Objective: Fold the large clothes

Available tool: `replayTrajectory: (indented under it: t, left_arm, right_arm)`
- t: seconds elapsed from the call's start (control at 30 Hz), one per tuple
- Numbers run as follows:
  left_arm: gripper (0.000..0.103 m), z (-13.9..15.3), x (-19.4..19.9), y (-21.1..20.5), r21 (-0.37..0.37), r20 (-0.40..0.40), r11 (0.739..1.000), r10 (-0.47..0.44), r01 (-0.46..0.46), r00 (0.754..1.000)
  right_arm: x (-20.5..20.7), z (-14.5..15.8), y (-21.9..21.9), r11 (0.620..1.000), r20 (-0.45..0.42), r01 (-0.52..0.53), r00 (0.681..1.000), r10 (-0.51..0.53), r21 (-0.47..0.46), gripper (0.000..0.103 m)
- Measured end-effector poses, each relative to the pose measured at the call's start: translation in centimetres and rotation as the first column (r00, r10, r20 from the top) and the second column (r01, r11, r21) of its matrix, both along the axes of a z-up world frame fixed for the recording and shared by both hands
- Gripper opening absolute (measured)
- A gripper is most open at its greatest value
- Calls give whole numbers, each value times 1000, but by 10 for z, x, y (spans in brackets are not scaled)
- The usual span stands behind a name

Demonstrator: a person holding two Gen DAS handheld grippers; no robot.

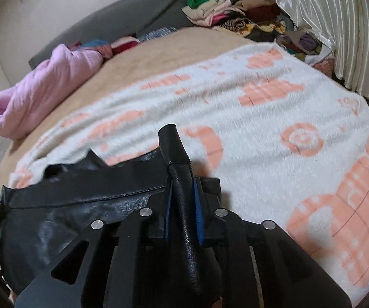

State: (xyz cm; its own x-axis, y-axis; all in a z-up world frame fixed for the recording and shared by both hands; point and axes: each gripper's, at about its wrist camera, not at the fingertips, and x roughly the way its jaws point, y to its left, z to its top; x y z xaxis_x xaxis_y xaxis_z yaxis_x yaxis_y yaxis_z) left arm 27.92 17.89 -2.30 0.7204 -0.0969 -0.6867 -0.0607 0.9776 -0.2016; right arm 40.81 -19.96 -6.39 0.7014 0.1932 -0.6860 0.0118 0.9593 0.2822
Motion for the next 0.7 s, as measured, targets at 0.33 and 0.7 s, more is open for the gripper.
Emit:
replayTrajectory:
  t: [0.33, 0.7]
  left_arm:
    - [26, -3, -4, 3, 7, -19, 1000, 25, -25, 999]
    - [73, 8, -23, 21, -18, -29, 994, 104, -105, 994]
  right_arm:
    - [-4, -5, -1, 1000, -39, -3, 999, 2, -25, 33]
    - [-56, 3, -21, 996, -44, -58, 997, 61, 65, 81]
